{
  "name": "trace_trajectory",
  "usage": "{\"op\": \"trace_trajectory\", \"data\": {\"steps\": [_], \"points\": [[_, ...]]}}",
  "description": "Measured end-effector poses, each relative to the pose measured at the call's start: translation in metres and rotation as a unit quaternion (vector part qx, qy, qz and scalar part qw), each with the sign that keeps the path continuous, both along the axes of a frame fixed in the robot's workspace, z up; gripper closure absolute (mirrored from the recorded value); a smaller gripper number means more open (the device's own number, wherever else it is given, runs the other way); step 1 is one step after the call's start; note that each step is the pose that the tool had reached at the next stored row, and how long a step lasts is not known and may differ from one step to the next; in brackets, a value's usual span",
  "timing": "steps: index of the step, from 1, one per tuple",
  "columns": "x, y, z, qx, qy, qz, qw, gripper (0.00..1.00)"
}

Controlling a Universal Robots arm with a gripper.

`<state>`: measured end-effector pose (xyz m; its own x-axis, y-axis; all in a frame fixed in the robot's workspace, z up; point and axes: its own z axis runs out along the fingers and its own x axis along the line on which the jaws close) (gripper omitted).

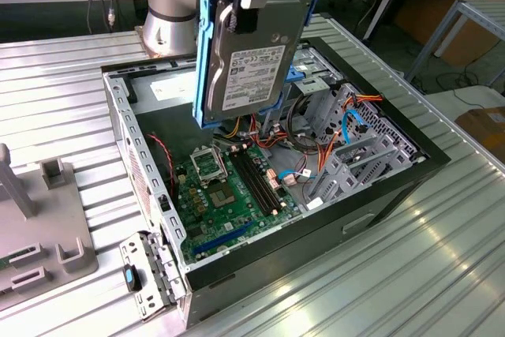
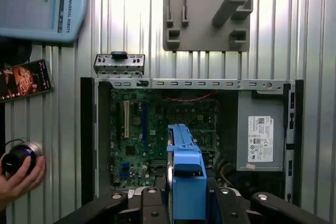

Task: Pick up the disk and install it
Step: 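Pick up the disk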

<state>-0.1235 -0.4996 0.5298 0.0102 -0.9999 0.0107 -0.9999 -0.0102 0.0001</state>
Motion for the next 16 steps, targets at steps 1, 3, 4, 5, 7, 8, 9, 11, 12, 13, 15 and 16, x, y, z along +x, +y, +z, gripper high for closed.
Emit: {"op": "trace_trajectory", "data": {"steps": [1, 3, 4, 5, 7, 8, 9, 11, 12, 13, 15, 16], "points": [[0.0000, -0.0060, -0.0002, -0.0004, 0.0000, 0.000, 1.0000, 0.63], [0.0001, -0.0135, -0.0004, -0.0010, 0.0000, 0.000, 1.0000, 0.63], [0.0001, -0.0155, -0.0005, -0.0012, 0.0000, 0.000, 1.0000, 0.63], [0.0001, -0.0174, -0.0012, -0.0012, -0.0001, 0.000, 1.0000, 0.63], [0.0110, -0.0178, -0.0029, -0.0012, 0.0000, 0.000, 1.0000, 0.63], [0.0203, -0.0178, -0.0034, -0.0013, 0.0000, 0.000, 1.0000, 0.63], [0.0330, -0.0178, -0.0041, -0.0012, 0.0000, 0.000, 1.0000, 0.63], [0.0529, -0.0178, -0.0051, -0.0012, 0.0000, 0.000, 1.0000, 0.63], [0.0622, -0.0178, -0.0055, -0.0012, 0.0000, 0.000, 1.0000, 0.63], [0.0773, -0.0179, -0.0060, -0.0012, 0.0000, 0.000, 1.0000, 0.63], [0.0957, -0.0180, -0.0064, -0.0012, 0.0000, 0.000, 1.0000, 0.63], [0.0958, -0.0179, -0.0063, -0.0013, 0.0000, 0.000, 1.0000, 0.63]]}}
